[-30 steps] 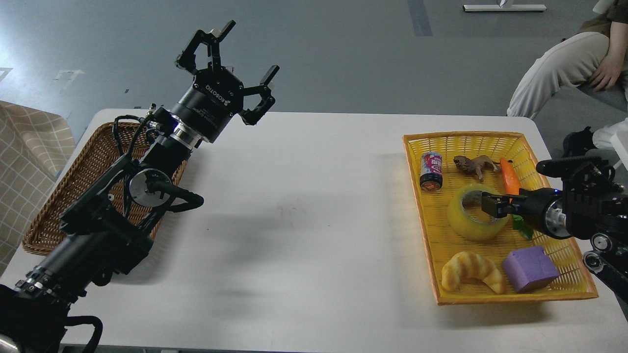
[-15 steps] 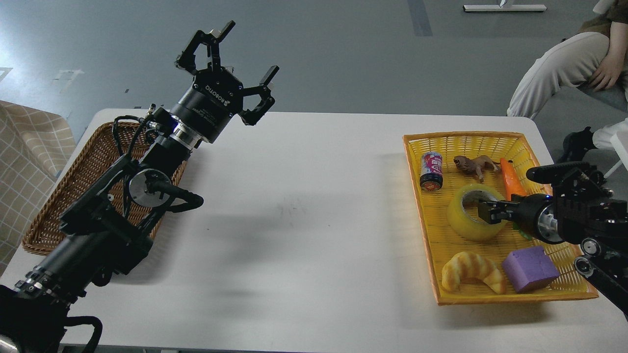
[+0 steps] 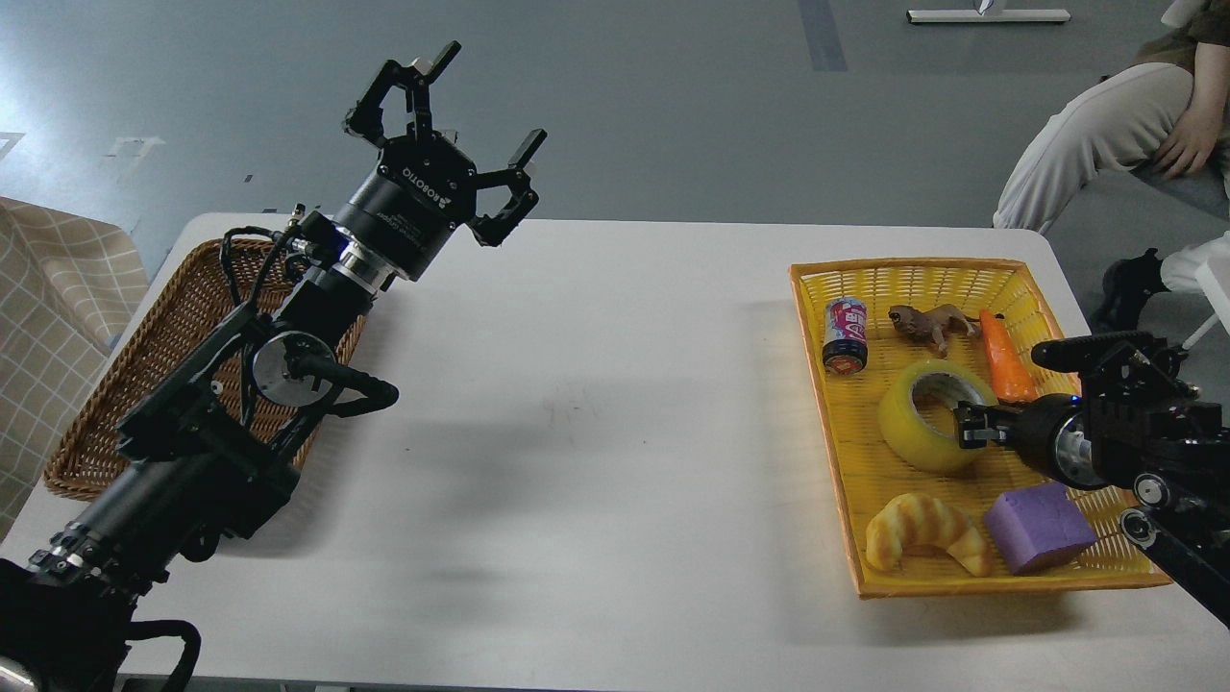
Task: Place and transfer tape with both arms
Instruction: 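Close the right gripper on the yellow tape roll, then lift the tape roll out of the tray and carry it toward table center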
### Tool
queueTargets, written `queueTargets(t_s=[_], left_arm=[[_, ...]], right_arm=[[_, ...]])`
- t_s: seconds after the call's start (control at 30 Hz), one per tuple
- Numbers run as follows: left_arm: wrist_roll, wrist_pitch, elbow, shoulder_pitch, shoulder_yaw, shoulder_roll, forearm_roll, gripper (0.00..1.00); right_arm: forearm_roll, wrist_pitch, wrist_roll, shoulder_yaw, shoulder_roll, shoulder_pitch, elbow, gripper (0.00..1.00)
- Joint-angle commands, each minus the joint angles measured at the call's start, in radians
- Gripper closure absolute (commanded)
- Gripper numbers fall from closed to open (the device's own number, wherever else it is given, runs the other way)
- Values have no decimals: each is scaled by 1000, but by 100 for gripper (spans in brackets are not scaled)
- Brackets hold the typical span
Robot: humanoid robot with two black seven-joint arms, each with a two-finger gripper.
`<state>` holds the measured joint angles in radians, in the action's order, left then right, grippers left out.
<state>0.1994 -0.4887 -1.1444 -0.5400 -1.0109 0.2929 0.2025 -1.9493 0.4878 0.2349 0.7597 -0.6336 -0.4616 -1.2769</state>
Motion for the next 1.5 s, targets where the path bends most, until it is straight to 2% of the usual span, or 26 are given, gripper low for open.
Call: queueTargets(t_s=[0.0, 0.2, 0.47, 0.77, 0.87, 1.2, 1.47], left_arm=[[0, 0, 2, 0, 0, 0, 0, 2], [-2, 0, 2, 0, 3, 0, 0, 2], [-2, 0, 2, -6, 3, 0, 2, 2], [-2, 0, 3, -8, 2, 3, 2, 2], [-2, 0, 3, -8, 2, 14, 3, 2], [-2, 0, 0, -9, 0, 22, 5, 2], [-2, 0, -2, -14, 0, 17, 6, 2]], right_arm=[[6, 1, 0, 0, -8, -15, 4, 100], [16, 1, -2, 4, -12, -57, -39, 100], [124, 1, -2, 12, -100, -127, -205, 100], [202, 1, -2, -5, -77, -292, -196, 100], [201, 1, -2, -65, 32, -360, -164, 100], [196, 1, -2, -244, 204, -489, -75, 100], [197, 1, -2, -344, 388, -555, 85, 100]])
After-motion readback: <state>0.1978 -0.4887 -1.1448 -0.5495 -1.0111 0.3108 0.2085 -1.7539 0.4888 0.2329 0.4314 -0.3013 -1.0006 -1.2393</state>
